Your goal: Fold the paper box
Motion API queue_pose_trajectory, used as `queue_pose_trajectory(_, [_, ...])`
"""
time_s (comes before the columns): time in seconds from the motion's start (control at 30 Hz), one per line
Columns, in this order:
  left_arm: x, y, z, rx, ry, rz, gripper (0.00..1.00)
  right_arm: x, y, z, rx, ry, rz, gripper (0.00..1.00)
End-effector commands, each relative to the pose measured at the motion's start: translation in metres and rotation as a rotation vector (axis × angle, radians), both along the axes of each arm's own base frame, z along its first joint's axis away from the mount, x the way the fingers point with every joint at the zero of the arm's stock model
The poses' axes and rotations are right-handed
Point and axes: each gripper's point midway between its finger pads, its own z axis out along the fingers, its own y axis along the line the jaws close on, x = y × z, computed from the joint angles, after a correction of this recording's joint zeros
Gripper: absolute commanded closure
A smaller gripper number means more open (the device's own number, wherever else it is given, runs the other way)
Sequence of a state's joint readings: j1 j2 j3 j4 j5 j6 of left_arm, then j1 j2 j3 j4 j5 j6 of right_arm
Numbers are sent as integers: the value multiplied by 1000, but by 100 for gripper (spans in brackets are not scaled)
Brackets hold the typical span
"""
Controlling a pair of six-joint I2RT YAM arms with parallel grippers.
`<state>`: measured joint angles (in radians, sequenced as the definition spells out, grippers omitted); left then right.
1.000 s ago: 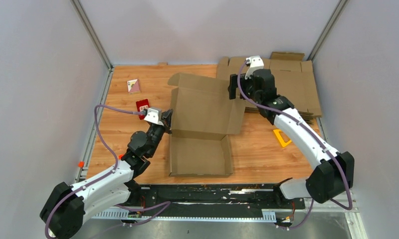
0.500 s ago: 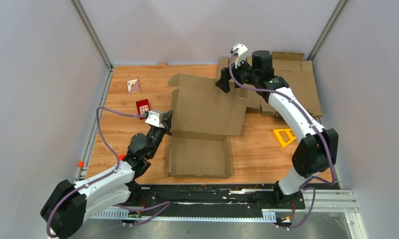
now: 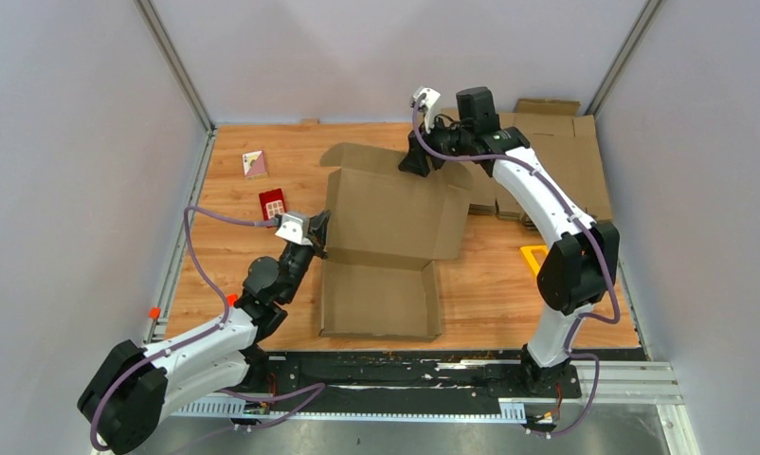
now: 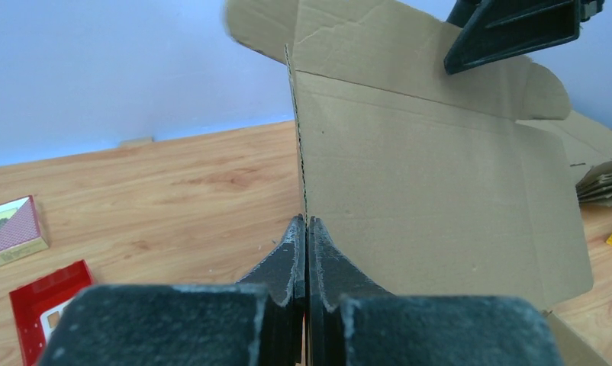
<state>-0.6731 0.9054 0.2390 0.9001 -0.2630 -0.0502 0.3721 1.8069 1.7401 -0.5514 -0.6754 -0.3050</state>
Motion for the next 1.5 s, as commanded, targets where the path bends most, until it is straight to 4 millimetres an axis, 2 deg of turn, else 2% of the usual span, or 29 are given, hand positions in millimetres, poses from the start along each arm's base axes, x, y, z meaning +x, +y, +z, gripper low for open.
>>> queue_pose_trajectory(0.0, [0, 1, 12, -24, -46, 9, 100, -22, 10, 37, 27, -74, 85, 56])
queue_pose_trajectory(0.1, [3, 4, 9, -27, -30, 30, 100, -30, 9, 47, 39, -85, 91, 77])
queue_pose_trajectory(0.17, [5, 6, 6, -36, -16, 51, 100, -34, 8, 53, 42, -90, 83, 98])
queue_pose_trajectory(0.2, [6, 8, 5, -46, -6, 64, 100, -35, 7, 56, 42, -96, 75, 100])
queue_pose_trajectory(0.27, [9, 14, 1, -76, 28, 105, 96, -37, 5, 64, 32, -130, 44, 100])
queue_pose_trajectory(0.4, [13, 24, -4, -81, 68, 164, 72, -45, 1, 84, 3, -238, 5, 100])
queue_pose_trajectory(0.5, [13, 28, -6, -97, 89, 183, 57, -55, 4, 96, -20, -299, 23, 100])
queue_pose_trajectory(0.6, [14, 26, -8, -99, 122, 184, 45, -68, 13, 97, -68, -326, 80, 100])
queue_pose_trajectory(0.77, [15, 34, -16, -60, 223, 238, 29, -80, 25, 83, -198, -359, 108, 100])
queue_pose_trajectory(0.83, [15, 39, -20, -49, 262, 269, 28, -83, 27, 76, -226, -372, 137, 100])
queue_pose_trajectory(0.97, [14, 50, -33, -51, 347, 302, 27, -87, 28, 74, -201, -375, 120, 100])
queue_pose_trajectory(1.17, [5, 64, -57, -83, 446, 314, 24, -112, 34, 74, -112, -463, 159, 100])
queue_pose_trajectory(1.3, [-2, 62, -66, -91, 477, 287, 21, -130, 35, 61, -74, -477, 182, 100])
queue_pose_trajectory(1.47, [-8, 59, -75, -92, 496, 260, 18, -134, 34, 37, -144, -446, 182, 100])
